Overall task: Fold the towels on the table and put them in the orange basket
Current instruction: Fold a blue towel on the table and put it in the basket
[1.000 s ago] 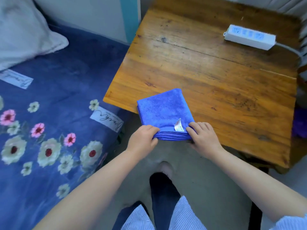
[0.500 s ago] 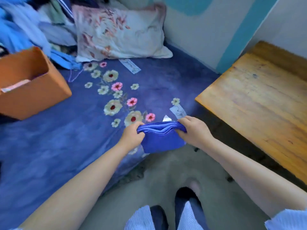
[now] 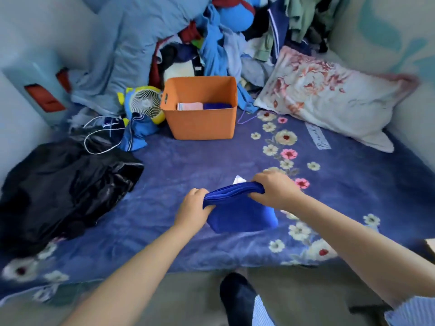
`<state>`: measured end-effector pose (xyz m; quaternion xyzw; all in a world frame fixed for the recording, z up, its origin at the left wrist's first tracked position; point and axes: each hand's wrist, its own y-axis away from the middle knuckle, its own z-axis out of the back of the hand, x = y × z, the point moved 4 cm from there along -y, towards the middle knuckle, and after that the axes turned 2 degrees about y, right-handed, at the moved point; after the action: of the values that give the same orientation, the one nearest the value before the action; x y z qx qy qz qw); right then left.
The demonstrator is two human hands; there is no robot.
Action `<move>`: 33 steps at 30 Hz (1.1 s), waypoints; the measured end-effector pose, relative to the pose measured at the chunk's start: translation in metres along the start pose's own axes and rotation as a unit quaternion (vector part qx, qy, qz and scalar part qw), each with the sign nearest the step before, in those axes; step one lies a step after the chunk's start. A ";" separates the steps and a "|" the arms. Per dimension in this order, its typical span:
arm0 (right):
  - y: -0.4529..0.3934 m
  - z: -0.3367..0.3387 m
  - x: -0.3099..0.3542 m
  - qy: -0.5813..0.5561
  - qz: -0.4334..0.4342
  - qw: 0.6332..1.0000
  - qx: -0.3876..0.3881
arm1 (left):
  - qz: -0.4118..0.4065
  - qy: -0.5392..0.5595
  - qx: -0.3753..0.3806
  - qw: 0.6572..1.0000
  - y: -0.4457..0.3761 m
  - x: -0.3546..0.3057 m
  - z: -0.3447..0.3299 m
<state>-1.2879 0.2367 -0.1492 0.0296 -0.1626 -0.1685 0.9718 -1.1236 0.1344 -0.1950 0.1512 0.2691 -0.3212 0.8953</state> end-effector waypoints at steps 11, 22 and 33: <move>-0.202 0.047 -0.011 -0.041 0.114 0.992 0.044 | -0.018 -0.026 0.048 0.998 -0.185 0.020 0.101; -0.391 0.097 -0.057 -0.119 0.086 0.979 -0.143 | -0.077 -0.003 -0.029 0.997 -0.396 0.018 0.152; -0.530 0.055 -0.089 0.075 0.135 0.974 -0.167 | -0.021 0.018 0.012 1.000 -0.570 0.066 0.094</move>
<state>-1.5531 -0.2323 -0.1843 -0.1425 -0.0617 -0.0575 0.9862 -1.4190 -0.3658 -0.2131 0.1618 0.2842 -0.3402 0.8817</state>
